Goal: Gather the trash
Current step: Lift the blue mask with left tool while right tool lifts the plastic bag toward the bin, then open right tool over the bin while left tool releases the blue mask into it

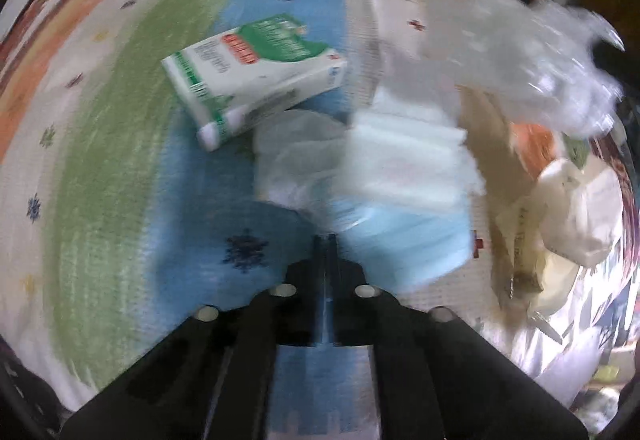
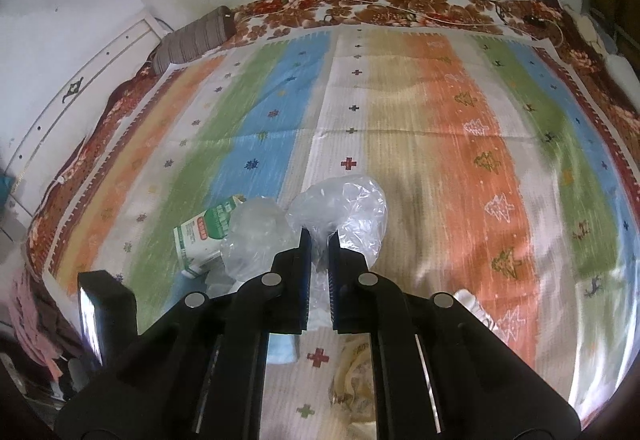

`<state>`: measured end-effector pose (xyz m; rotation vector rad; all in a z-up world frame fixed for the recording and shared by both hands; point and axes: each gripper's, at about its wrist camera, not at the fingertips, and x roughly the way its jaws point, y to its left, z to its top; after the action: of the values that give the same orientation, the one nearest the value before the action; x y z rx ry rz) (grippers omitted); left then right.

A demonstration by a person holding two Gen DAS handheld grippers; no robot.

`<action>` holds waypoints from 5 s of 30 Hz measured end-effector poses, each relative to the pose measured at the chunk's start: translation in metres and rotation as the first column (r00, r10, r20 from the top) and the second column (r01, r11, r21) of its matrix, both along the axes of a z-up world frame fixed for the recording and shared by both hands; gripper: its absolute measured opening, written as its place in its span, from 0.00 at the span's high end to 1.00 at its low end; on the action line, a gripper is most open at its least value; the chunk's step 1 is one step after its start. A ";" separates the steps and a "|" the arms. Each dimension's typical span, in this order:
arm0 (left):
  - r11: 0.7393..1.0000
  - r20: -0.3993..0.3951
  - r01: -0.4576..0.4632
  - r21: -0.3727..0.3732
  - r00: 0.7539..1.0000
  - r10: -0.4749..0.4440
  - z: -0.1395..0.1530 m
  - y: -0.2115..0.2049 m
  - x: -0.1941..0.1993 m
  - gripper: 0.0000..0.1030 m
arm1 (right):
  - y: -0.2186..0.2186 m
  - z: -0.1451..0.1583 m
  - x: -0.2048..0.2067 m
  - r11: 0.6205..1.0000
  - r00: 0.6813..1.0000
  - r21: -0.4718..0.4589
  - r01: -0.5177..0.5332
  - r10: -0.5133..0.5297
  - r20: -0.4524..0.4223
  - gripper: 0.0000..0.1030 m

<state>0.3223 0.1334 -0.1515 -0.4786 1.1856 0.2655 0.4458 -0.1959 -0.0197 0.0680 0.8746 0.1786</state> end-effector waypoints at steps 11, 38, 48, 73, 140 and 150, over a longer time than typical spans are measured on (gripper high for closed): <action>0.982 0.139 -0.029 -0.188 0.989 0.055 0.040 0.017 -0.027 1.00 | 0.001 0.023 -0.047 1.000 1.000 0.008 -0.010 0.010 0.026 0.94; 0.981 0.159 -0.002 -0.196 0.987 0.034 0.029 -0.011 0.004 1.00 | -0.029 0.011 -0.055 0.999 0.999 0.031 0.017 -0.015 -0.042 0.94; 0.988 0.133 0.013 -0.151 0.991 0.007 0.076 -0.006 -0.027 1.00 | -0.023 0.024 -0.077 1.000 1.000 -0.013 -0.008 0.008 -0.005 0.94; 0.998 0.364 0.053 -0.041 0.931 -0.034 0.170 -0.033 -0.134 1.00 | -0.017 0.052 -0.198 0.996 0.992 -0.053 -0.077 0.082 0.100 0.94; 0.971 0.114 -0.087 -0.223 0.987 0.114 0.064 -0.105 -0.245 0.71 | 0.003 -0.088 -0.340 0.999 0.960 0.009 -0.044 0.045 -0.278 0.53; 0.976 0.150 -0.147 -0.163 0.974 0.171 0.084 -0.079 -0.237 0.53 | -0.006 -0.062 -0.326 0.998 0.978 -0.005 -0.058 0.056 -0.201 0.40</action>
<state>0.0857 0.0548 -0.0676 -0.7169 1.0119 0.2702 0.1197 -0.2014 -0.0812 0.0509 1.0796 0.2235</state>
